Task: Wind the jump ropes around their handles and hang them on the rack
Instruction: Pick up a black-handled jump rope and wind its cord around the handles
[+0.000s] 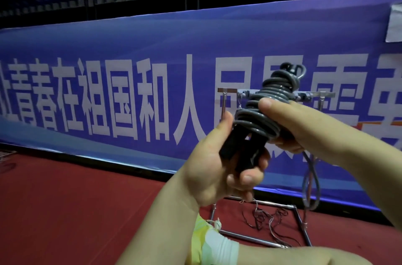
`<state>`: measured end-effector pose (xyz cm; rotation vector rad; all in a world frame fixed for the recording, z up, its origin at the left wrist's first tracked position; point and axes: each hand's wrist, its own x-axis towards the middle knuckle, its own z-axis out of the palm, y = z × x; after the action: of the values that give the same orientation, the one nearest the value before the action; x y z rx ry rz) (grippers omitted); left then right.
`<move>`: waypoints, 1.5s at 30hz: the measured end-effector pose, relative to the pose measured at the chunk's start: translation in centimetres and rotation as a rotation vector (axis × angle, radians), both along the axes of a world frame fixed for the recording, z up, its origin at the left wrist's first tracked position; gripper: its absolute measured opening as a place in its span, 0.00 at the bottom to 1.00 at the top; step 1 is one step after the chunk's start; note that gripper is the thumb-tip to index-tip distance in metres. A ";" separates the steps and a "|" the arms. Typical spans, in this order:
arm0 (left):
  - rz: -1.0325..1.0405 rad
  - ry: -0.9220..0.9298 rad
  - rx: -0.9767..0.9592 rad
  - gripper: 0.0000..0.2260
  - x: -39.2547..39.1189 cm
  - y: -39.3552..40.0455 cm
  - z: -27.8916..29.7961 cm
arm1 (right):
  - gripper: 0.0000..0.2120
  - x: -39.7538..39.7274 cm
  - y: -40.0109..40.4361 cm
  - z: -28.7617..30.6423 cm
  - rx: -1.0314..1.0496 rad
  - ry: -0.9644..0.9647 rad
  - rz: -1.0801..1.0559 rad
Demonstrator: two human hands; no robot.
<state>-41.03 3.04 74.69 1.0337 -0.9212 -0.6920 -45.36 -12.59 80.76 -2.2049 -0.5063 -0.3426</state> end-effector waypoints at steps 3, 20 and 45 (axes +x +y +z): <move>0.182 0.013 0.059 0.29 0.5 -0.4 -0.1 | 0.28 0.5 -0.8 -0.1 -0.100 0.086 -0.093; 0.816 -0.424 0.404 0.26 1.7 -1.5 -1.1 | 0.34 1.8 -2.2 -1.3 -0.184 0.215 -0.337; -0.363 0.049 0.044 0.31 -0.2 -2.0 -1.7 | 0.12 0.1 -1.2 -3.1 0.344 -0.091 0.138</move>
<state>-41.25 1.05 72.97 0.8916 -1.0670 -1.0396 -45.23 -13.82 77.70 -1.8184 -0.5979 -0.4241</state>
